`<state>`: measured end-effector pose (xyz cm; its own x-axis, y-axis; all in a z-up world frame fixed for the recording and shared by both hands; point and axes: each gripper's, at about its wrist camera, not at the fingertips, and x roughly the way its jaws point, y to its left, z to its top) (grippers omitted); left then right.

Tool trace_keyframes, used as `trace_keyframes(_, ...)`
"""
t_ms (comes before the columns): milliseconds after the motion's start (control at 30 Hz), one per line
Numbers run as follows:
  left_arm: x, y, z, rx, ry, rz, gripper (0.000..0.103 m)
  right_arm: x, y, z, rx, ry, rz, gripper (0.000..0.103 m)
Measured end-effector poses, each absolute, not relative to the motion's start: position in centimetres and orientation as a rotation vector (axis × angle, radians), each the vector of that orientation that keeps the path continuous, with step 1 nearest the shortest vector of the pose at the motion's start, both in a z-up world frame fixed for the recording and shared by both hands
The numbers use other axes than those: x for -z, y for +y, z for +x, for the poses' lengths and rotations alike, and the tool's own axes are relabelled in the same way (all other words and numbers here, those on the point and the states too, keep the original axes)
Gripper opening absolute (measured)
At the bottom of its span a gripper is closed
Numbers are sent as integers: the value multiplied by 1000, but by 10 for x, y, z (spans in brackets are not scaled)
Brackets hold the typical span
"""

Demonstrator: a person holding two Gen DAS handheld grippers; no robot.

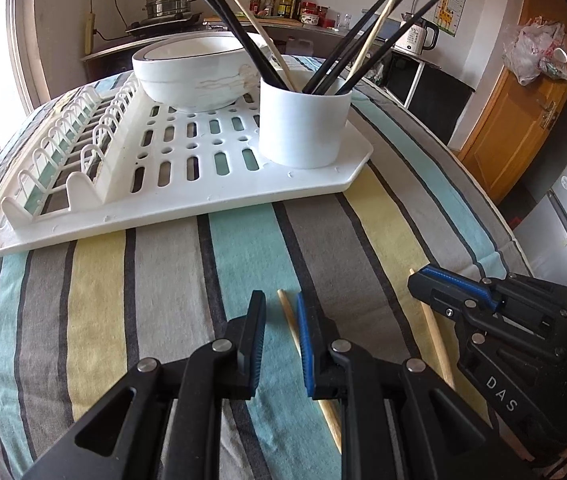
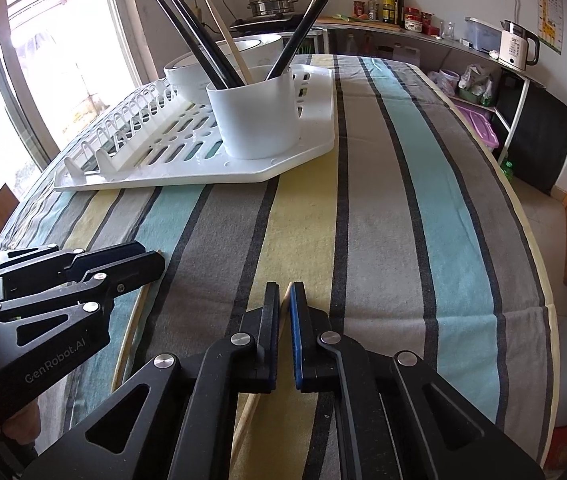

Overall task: Organize utensils
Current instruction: 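Close the left tool on a wooden chopstick while the right tool grasps another wooden chopstick, then lift both wooden chopsticks and carry them over the white cup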

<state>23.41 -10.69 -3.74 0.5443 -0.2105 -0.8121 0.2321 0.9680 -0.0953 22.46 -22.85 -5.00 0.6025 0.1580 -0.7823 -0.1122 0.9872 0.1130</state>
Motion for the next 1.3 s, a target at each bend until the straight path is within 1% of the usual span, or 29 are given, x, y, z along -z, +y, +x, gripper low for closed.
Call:
trace_keyframes(100,37,-113,233,250,959,59,17,50,-229,225,-163,911,65,4)
trace_keyframes(133,37,-115,234,249,960,65,13,50,-229,225,-166,911,68,4)
trace_keyframes(167,37,-116,234,247,961,71,8,49,-229,224,-167,910,70,4)
trace_keyframes(200,37,-117,234,249,964,72,7,48,-229,224,-169,909,72,4)
trace_keyframes(467,25,-115,237,289,960,58,5,29,-235,218,-178,860,93,4)
trace_keyframes(667,-10,-108,228,309,885,43,5,-1,-241,208,-177,781,108,4)
trace_keyframes(1033,-90,-81,198,345,700,-7,4,-68,-241,171,-187,590,99,3)
trace_keyframes(1167,-104,-73,186,352,654,-15,4,-81,-239,157,-191,548,86,3)
trace_keyframes(1300,-106,-68,175,360,634,-18,3,-84,-236,147,-195,532,77,3)
